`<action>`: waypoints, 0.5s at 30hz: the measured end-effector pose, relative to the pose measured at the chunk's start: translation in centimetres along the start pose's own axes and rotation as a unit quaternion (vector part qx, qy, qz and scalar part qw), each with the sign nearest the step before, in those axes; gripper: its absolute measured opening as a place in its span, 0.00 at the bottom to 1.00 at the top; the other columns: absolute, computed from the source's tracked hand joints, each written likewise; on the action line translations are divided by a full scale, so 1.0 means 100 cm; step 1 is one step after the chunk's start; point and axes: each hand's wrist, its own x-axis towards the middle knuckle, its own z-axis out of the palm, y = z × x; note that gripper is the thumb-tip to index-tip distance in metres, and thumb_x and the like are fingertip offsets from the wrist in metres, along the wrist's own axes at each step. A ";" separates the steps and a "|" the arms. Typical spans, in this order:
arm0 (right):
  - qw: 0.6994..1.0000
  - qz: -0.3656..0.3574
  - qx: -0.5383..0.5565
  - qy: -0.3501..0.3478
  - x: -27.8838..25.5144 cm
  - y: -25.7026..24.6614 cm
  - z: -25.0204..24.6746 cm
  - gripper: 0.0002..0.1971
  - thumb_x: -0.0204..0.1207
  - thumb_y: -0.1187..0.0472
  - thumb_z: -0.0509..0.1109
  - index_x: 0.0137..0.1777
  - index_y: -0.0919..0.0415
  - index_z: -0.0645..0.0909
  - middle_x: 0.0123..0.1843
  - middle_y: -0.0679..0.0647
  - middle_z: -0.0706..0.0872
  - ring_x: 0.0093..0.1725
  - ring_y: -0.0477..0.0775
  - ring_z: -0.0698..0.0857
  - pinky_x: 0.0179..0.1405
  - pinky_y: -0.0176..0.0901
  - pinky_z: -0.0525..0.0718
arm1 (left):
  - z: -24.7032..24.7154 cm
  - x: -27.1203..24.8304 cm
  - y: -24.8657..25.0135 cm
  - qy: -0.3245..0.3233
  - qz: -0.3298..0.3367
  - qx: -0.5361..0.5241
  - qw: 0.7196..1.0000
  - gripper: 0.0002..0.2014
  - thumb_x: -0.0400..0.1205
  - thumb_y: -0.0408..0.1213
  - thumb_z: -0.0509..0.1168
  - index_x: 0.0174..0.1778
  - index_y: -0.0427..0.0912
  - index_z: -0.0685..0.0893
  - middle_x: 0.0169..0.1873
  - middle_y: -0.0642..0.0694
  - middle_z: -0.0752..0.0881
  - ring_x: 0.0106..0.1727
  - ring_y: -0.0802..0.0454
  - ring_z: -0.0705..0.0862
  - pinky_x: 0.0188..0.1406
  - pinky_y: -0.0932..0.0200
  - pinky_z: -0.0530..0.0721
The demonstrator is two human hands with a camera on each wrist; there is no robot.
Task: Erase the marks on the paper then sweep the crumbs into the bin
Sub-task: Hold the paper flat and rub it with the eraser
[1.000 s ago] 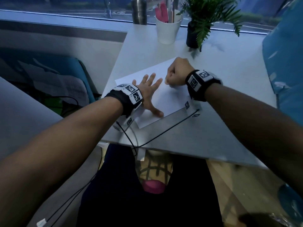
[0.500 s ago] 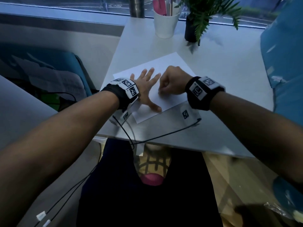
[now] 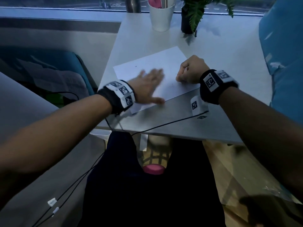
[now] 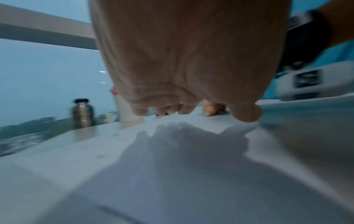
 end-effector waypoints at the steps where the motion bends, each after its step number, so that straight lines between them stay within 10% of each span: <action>1: 1.000 -0.005 -0.006 0.001 -0.001 0.001 0.001 0.05 0.66 0.63 0.76 0.40 0.61 0.92 0.34 0.48 0.88 0.46 0.48 0.85 0.47 0.36 0.80 | 0.005 0.001 0.013 -0.017 0.056 -0.006 0.998 0.50 0.79 0.71 0.52 0.87 0.40 0.42 0.86 0.41 0.40 0.86 0.44 0.41 0.83 0.35 0.43; 4: 1.000 -0.011 -0.016 -0.001 0.001 0.002 0.000 0.05 0.65 0.60 0.80 0.39 0.60 0.92 0.30 0.43 0.83 0.46 0.47 0.83 0.49 0.36 0.80 | 0.018 0.008 0.025 -0.042 0.117 -0.032 0.992 0.46 0.81 0.69 0.51 0.87 0.48 0.41 0.86 0.46 0.39 0.86 0.45 0.39 0.80 0.37 0.41; 15: 0.993 -0.036 -0.111 -0.033 0.007 -0.034 -0.003 0.12 0.67 0.62 0.80 0.48 0.66 0.90 0.46 0.58 0.90 0.54 0.56 0.87 0.57 0.45 0.86 | -0.004 0.014 -0.029 -0.045 -0.133 -0.102 0.985 0.66 0.66 0.77 0.65 0.86 0.45 0.35 0.85 0.50 0.33 0.86 0.47 0.36 0.82 0.33 0.41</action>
